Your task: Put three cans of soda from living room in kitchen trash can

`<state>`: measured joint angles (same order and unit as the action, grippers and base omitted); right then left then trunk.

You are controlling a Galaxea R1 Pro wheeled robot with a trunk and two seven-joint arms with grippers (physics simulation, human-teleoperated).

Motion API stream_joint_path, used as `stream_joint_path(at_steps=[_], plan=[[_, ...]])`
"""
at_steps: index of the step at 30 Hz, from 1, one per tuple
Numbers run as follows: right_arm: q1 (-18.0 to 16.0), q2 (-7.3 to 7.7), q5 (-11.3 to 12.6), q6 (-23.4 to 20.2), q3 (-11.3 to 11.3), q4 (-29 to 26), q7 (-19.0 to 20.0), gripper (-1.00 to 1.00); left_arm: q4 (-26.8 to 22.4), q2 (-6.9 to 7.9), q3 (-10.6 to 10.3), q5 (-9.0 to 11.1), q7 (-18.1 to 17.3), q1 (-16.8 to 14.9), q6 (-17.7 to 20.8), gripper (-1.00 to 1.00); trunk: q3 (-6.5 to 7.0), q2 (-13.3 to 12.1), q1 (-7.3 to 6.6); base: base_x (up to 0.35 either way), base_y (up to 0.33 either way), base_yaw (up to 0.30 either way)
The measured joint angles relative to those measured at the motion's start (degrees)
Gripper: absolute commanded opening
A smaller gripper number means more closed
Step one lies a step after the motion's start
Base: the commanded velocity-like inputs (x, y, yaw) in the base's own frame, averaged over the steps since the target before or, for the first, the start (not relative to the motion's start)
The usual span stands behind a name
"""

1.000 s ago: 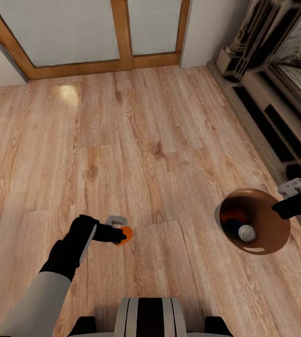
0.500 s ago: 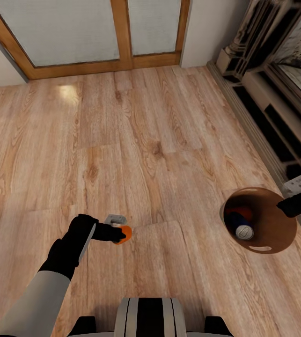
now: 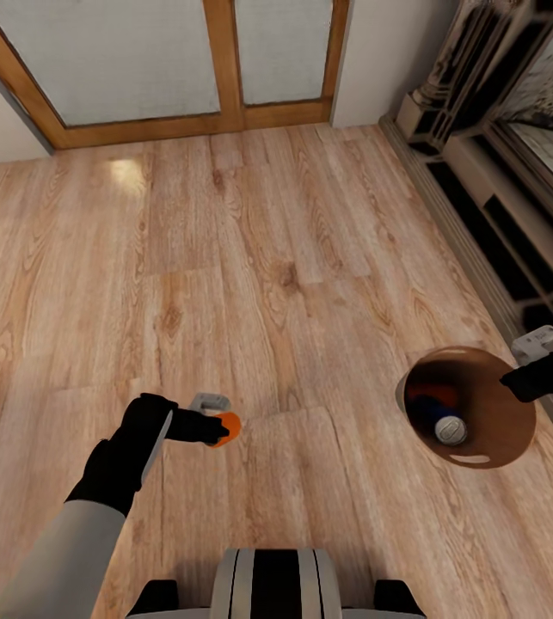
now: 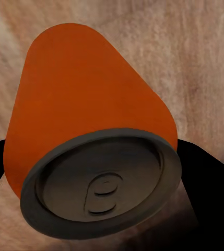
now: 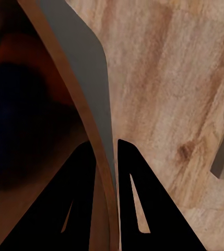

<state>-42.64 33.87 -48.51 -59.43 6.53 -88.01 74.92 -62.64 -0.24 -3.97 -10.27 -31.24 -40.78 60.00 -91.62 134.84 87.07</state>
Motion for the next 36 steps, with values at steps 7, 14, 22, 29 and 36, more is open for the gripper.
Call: stream_joint_path(at_steps=[7, 14, 22, 29, 36], plan=[[0.1, -0.40, -0.6, 0.5, 0.1, 0.0, 1.3, -1.00, -1.0, 0.13, 0.0, 0.0, 0.0, 0.1, 0.0, -1.00, 1.25, -2.8, -1.54, 0.000, 0.000, 0.000], [0.1, -0.46, -0.5, 0.4, 0.1, 0.0, 1.4, -1.00, -1.1, 0.15, 0.0, 0.0, -0.1, 0.2, 0.0, -1.00, 2.51, -5.6, -3.07, 0.000, 0.000, 0.000], [0.1, -0.51, -0.5, 0.4, 0.2, 0.0, 1.4, -1.00, -1.0, 0.15, 0.0, 0.1, -0.7, 0.2, 0.0, -1.00, 3.95, -8.8, -4.83, 0.000, 0.000, 0.000], [0.1, -0.55, -0.4, 0.4, -0.1, 0.0, 1.4, -1.00, -1.0, 0.47, -0.1, -0.2, -5.0, 0.2, 0.0, -1.00, 5.21, -11.6, -6.37, 0.000, 0.000, 0.000], [0.2, -0.56, -0.4, 0.3, -0.1, 0.0, 2.3, -1.00, -0.5, 0.95, -0.1, -0.6, -7.9, 0.1, 0.0, -1.00, 6.46, -14.4, -7.91, 0.000, 0.000, 0.000]])
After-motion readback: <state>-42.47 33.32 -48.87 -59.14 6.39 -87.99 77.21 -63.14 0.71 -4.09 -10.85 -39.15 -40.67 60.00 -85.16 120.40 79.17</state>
